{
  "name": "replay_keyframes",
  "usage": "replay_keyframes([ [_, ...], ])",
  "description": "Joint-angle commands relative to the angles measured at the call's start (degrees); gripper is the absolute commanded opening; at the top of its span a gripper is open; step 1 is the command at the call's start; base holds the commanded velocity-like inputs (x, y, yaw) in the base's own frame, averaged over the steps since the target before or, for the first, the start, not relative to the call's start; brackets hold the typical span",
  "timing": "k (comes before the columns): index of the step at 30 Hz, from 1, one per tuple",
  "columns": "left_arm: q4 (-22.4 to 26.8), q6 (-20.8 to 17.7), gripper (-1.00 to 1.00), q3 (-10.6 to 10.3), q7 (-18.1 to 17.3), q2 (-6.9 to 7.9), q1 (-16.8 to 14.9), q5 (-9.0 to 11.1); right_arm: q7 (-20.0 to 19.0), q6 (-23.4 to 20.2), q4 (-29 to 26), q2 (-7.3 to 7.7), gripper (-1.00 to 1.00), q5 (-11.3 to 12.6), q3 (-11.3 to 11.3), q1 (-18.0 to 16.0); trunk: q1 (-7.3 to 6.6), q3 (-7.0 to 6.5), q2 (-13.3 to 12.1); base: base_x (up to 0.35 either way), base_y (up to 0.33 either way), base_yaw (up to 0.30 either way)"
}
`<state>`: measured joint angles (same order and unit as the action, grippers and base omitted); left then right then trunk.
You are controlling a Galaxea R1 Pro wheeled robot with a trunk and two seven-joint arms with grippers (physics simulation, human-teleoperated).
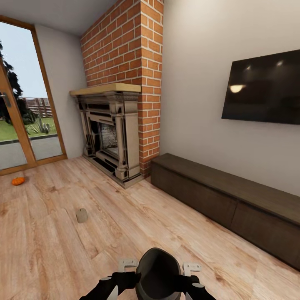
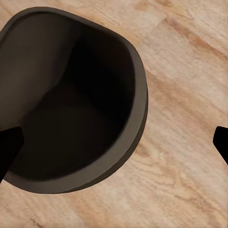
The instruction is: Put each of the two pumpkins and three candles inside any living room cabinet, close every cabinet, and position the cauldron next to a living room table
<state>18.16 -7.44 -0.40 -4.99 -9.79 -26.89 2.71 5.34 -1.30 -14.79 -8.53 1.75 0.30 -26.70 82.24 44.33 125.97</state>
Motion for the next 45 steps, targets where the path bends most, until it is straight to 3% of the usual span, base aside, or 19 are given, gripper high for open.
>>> replay_keyframes([
  [1,0.12,-0.36,1.0,-0.04,-0.11,0.0,0.0,0.28,0.2,-0.13,-0.06,-0.01,1.0,0.19,0.05,-0.01,-0.01,0.06,0.03,0.0,0.0,0.0],
  [45,0.12,-0.31,1.0,-0.04,-0.11,0.01,0.0,0.28,0.2,-0.12,-0.02,0.01,1.0,0.2,0.05,-0.01,-0.01,0.06,0.03,0.061,0.0,0.0],
])
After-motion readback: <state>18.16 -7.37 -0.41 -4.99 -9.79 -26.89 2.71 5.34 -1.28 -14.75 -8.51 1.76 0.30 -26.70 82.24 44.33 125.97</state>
